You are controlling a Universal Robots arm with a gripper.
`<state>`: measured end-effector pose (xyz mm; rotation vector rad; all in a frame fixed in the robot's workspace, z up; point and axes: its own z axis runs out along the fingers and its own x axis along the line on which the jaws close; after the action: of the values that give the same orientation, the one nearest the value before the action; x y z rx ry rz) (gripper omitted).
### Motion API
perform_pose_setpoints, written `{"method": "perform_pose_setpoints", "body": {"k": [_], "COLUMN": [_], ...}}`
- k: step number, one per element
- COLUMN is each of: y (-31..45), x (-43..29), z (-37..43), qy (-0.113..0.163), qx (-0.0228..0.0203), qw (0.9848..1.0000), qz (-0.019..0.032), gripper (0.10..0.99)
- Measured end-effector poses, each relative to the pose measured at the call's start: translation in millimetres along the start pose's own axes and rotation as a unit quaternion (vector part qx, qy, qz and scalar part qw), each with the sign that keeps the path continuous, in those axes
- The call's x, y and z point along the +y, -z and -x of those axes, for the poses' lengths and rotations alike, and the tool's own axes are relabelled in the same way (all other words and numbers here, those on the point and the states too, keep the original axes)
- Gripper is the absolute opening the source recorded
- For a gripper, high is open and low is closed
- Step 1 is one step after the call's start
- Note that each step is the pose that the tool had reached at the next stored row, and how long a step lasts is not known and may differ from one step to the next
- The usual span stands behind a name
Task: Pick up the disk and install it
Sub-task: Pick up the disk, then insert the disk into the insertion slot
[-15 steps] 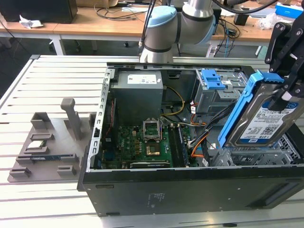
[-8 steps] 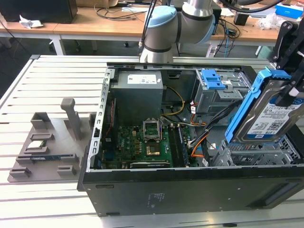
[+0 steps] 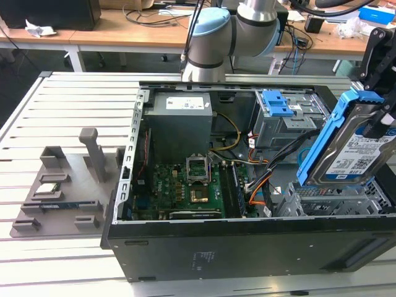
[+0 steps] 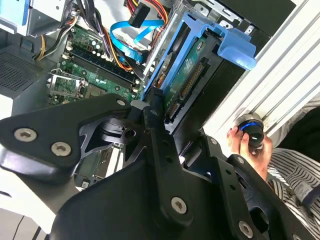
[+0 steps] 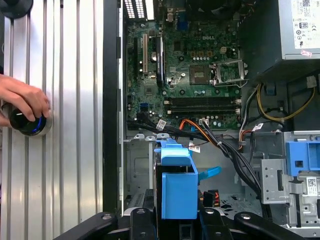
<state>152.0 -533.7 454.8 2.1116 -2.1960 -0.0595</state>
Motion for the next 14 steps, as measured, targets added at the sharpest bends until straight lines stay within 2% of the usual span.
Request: {"method": "perform_pose_setpoints", "body": {"k": [9, 12, 14], "y": [0.0, -2.3, -4.1], "x": [-0.1, -1.7, -2.7], "z": [0.0, 0.2, 0.3], "qy": [0.000, -0.016, -0.016], "qx": [0.0000, -0.0016, -0.0015], "qw": [1.0000, 0.9999, 0.9999], "qz": [0.0000, 0.0007, 0.0007], "gripper": [0.361, 0.361, 0.361]}}
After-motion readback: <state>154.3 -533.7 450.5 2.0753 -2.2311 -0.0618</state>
